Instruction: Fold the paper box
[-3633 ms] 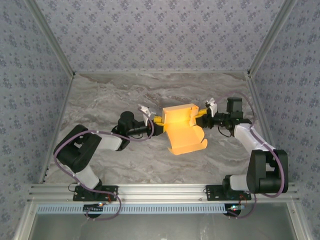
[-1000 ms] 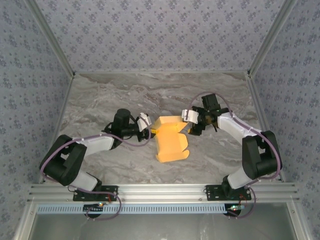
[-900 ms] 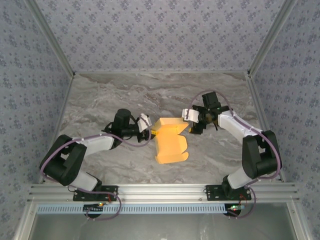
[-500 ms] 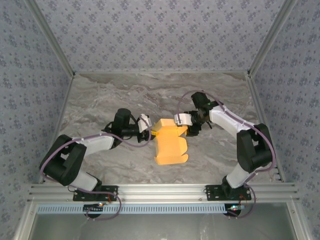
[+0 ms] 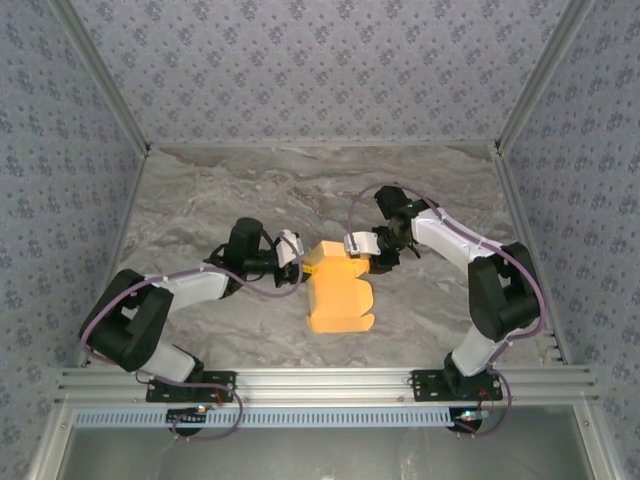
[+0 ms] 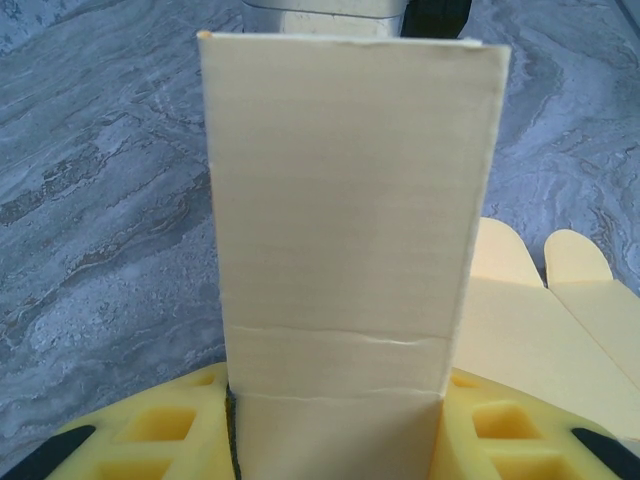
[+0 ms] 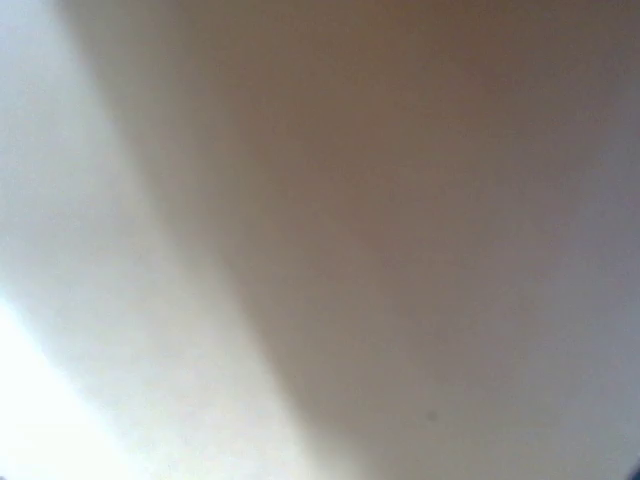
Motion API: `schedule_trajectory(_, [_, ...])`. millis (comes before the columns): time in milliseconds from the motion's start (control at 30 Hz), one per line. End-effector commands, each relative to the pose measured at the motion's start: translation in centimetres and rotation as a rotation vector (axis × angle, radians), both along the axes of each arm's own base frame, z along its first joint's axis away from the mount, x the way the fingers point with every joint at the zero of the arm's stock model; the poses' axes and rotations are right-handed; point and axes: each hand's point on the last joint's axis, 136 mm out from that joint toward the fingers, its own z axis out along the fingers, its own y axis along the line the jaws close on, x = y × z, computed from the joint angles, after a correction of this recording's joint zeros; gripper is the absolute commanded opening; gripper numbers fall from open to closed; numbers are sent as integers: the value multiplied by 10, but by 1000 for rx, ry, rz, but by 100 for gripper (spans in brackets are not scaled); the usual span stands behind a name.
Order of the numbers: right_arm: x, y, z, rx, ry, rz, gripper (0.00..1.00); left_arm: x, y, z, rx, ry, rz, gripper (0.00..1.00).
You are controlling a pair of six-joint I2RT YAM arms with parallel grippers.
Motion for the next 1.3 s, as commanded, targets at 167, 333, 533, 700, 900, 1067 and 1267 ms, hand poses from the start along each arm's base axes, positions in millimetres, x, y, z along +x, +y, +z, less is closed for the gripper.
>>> schedule_trajectory(167, [-13, 4, 11, 71, 23, -54, 57, 4, -8, 25, -45, -82, -16, 21])
schedule_trajectory(333, [-10, 0, 19, 177, -66, -120, 84, 2, -6, 38, -72, -100, -9, 22])
schedule_trajectory(533, [-11, -1, 9, 157, -93, -96, 84, -8, -8, 46, -93, -107, -49, 21])
schedule_trajectory(700, [-9, 4, 10, 170, -109, -81, 82, -14, -9, 50, -93, -121, -65, 21])
schedule_trajectory(900, [-6, 5, 12, 143, -128, -63, 62, -18, -13, 49, -87, -117, -84, 21])
schedule_trajectory(1067, [-4, 0, 11, 105, -150, -69, 49, -17, -14, 47, -78, -117, -77, 21])
schedule_trajectory(1267, [-5, 8, 30, 209, -138, -120, 87, 4, -7, 39, -50, -106, 19, 21])
